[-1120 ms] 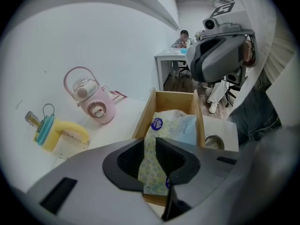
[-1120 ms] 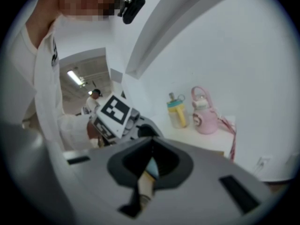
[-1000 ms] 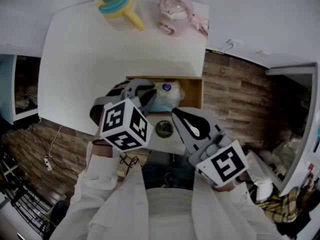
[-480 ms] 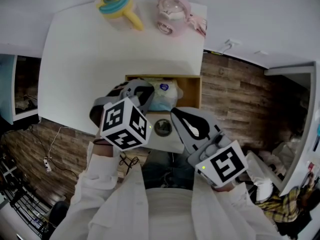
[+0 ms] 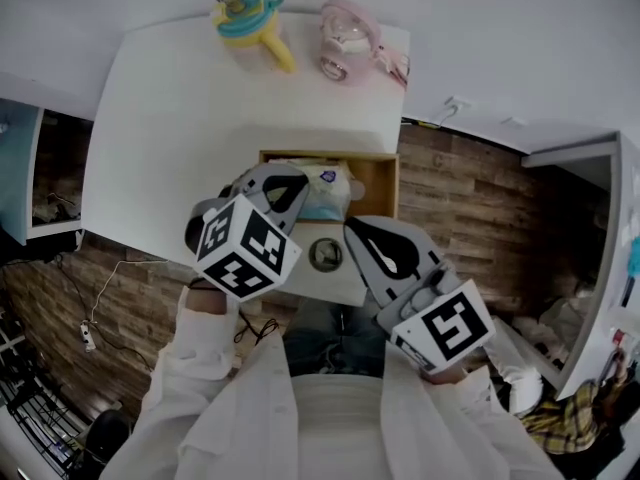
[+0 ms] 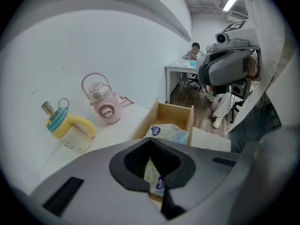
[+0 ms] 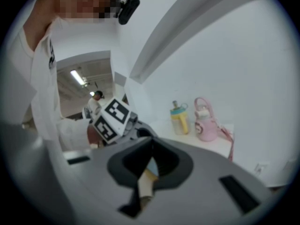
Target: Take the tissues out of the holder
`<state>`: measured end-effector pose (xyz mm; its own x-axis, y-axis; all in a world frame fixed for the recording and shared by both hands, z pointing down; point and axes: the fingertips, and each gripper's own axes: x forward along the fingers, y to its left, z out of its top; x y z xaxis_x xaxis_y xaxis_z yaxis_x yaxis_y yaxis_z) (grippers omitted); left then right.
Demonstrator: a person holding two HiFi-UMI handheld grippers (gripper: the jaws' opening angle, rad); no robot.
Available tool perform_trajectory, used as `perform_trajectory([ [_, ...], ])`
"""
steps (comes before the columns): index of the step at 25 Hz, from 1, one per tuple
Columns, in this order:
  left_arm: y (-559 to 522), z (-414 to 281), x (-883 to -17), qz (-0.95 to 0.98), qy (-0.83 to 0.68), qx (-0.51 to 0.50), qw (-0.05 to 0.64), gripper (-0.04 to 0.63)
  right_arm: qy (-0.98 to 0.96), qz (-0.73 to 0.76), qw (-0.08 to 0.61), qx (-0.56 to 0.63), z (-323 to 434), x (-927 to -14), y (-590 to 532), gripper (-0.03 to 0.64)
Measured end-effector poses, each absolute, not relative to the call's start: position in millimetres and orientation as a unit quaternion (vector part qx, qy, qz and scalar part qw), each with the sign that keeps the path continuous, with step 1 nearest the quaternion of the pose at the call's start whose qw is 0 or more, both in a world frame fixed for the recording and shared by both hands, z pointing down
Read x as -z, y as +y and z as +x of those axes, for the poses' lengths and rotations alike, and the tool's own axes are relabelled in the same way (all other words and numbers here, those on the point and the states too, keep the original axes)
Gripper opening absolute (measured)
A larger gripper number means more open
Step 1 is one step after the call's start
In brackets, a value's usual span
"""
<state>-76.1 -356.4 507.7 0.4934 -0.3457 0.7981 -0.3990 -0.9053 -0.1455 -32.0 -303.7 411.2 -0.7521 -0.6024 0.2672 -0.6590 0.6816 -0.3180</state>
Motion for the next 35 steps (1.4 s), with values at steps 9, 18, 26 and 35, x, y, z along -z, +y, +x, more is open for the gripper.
perform_trajectory([
  [9, -351.7, -83.2, -478.1, 0.876, -0.244, -0.414, 0.027, 0.012, -0.918, 0.353, 0.072, -0.167, -30.1, -384.3, -294.5, 0.011],
  [18, -353.1, -91.5, -432.0, 0.896, -0.278, -0.344, 0.023, 0.012, -0.929, 0.342, 0.071, -0.120, -39.1, -352.8, -300.4, 0.012],
  [26, -357.5, -99.5, -369.7, 0.905, -0.356, -0.232, 0.038, 0.011, -0.935, 0.342, 0.058, -0.069, -42.2, -317.0, -316.5, 0.012],
  [35, -356.7, -112.2, -303.7, 0.913, -0.401, -0.056, 0.058, 0.012, -0.934, 0.355, 0.035, -0.010, -37.7, -274.0, -338.3, 0.012],
])
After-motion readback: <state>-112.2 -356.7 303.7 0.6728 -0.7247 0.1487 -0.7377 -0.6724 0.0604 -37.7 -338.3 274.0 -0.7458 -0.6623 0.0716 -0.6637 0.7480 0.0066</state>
